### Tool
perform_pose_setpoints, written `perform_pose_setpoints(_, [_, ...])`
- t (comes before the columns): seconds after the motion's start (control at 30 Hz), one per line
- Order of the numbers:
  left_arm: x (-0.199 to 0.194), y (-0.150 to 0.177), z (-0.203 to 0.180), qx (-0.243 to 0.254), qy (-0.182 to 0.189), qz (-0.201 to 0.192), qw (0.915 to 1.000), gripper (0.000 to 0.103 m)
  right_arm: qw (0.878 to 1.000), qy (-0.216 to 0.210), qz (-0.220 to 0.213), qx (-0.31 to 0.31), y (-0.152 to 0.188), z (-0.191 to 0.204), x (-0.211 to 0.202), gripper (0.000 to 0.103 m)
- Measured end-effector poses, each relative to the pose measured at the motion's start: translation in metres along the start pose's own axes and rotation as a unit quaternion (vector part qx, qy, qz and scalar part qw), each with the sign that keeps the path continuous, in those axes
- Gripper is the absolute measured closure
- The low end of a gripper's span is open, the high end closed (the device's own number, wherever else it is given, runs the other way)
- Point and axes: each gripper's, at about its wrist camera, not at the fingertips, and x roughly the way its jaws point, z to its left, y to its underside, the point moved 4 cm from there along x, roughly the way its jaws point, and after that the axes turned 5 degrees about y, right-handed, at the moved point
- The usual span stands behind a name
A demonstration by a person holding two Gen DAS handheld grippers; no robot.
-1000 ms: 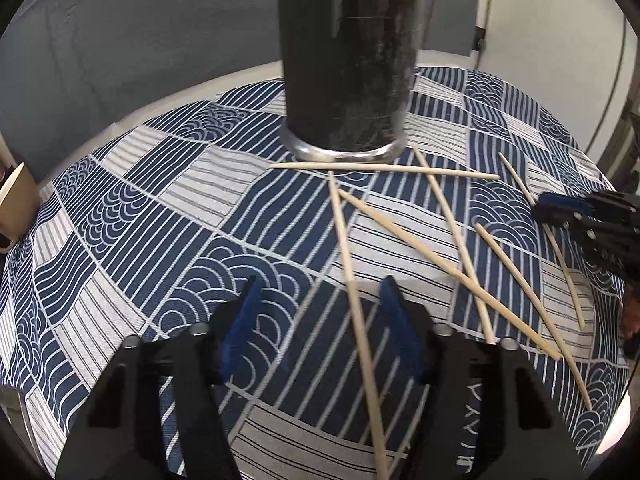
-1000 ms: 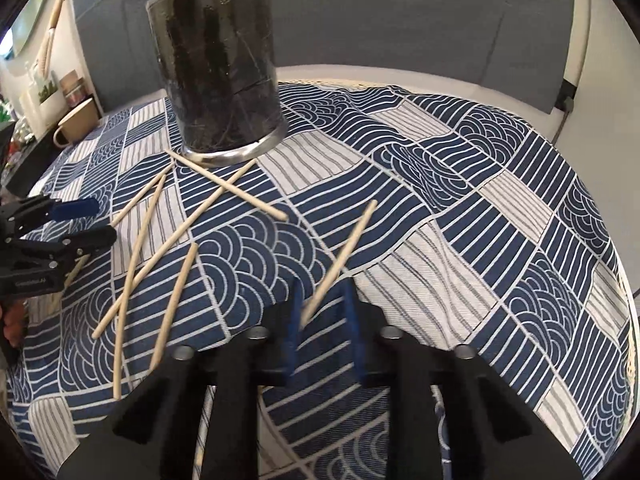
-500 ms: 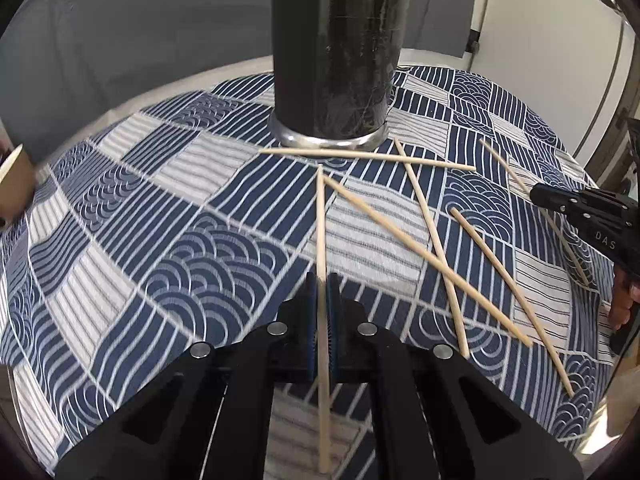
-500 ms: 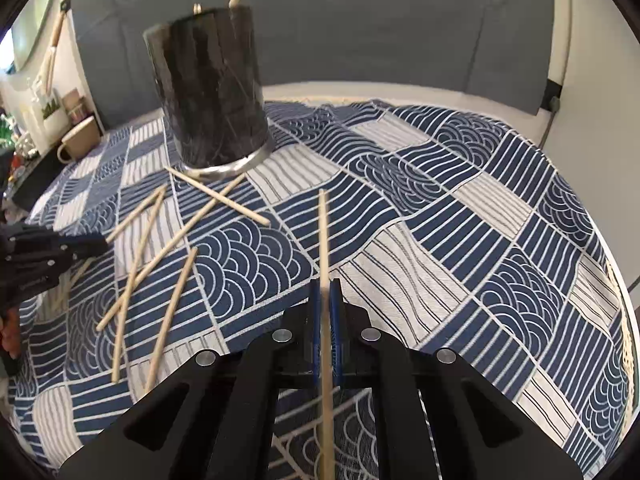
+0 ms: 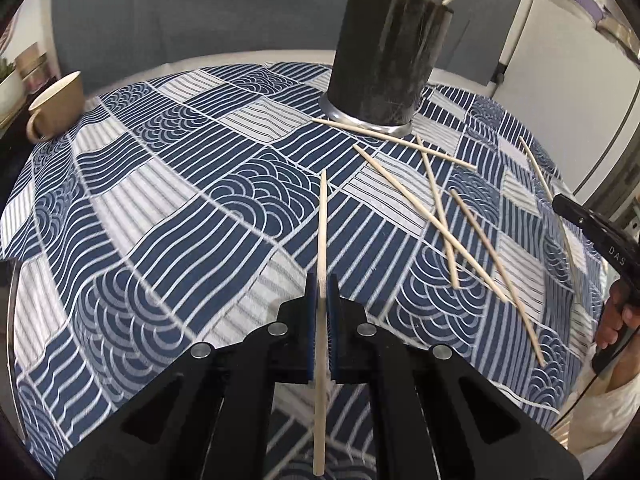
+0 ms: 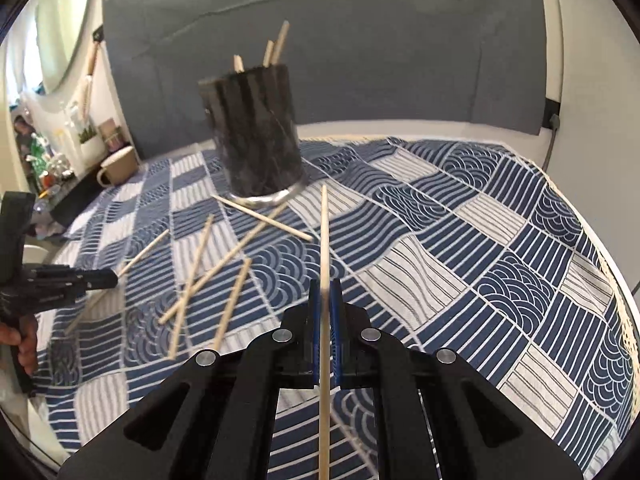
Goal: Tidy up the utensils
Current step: 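Lift the left tool's stick over the black holder while the right tool carries its stick there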
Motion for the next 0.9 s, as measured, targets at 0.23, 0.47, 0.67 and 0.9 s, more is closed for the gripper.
perform_pose_setpoints(0.23, [-0.033, 0.004, 0.001, -0.005, -0.031, -0.034, 0.9989, 0.098, 0.998, -0.009, -0.057, -0.023, -0.012, 0.022, -0.04, 0.098])
perform_pose_setpoints(0.47, [-0.076, -0.012, -0.003, 0.003, -0.038, -0.095, 0.9947, 0.098, 0.991, -0.022, -0.127, -0.043, -0.036, 0.042, -0.079, 0.098])
perform_pose_setpoints(0.67, [-0.104, -0.04, -0.01, 0.027, -0.057, -0.133, 0.989, 0.098, 0.984, -0.031, -0.161, -0.069, -0.06, 0.059, -0.087, 0.098])
perform_pose_setpoints(0.9, [-0.129, -0.103, -0.024, 0.067, -0.035, -0.185, 0.9798, 0.098, 0.975, -0.051, -0.196, -0.086, -0.114, 0.07, -0.077, 0.098])
